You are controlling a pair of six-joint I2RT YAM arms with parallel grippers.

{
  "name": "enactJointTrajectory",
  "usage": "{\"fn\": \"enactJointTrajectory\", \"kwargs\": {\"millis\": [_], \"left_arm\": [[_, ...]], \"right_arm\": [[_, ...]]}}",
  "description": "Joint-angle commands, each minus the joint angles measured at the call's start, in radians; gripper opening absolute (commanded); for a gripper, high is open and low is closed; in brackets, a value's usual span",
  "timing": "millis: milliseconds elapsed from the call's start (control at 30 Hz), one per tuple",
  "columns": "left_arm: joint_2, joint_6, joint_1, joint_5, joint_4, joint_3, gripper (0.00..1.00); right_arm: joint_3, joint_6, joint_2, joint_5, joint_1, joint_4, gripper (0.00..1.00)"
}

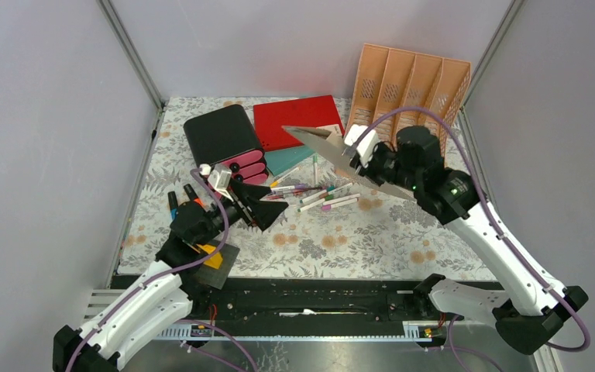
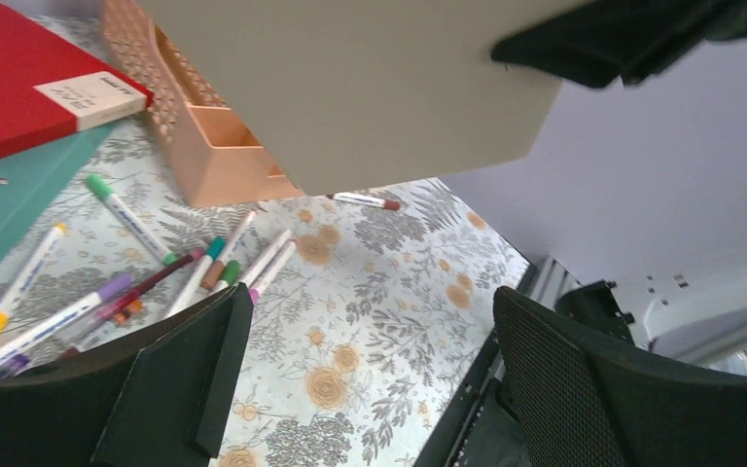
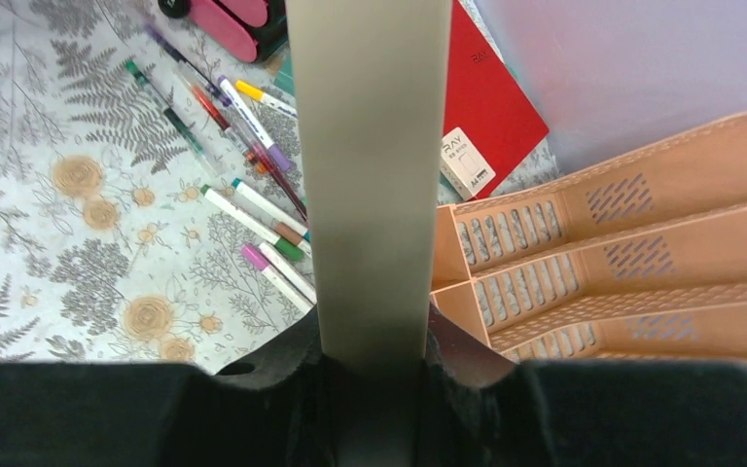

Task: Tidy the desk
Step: Pick up the folder from the center of the board.

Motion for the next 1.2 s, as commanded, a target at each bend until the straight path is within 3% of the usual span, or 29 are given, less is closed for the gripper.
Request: {"fn": "enactJointTrajectory", "kwargs": {"millis": [0,233,500,867,1167], "left_arm": [[0.016,-0.025,0.005,0.123,0.206,-0.043,0.99],[0.09,-0.026,0.005,0.153,0.296,-0.046,0.99],[0.143,-0.079,0.005,0.197,0.381,-0.09,0.99],[0.133,-0.089,0.005,0.195,0.378,-0.093,0.99],[0.137,-0.124,0.005,0.221,0.395,-0.102,0.99]], "right_arm": [[0.098,0.117,0.015,-0.191,-0.101,-0.023,0.0],[0.181,0.212,0.066,-0.366,-0.209,-0.075,0.0],[0.167,0.293,0.04,-0.246,-0.402,0.078,0.0],[0.23,0.412,0.045,-0.222,-0.633,0.233,0.0],[0.145,0.475,0.015,-0.16,-0.812,0.419,0.0]]}}
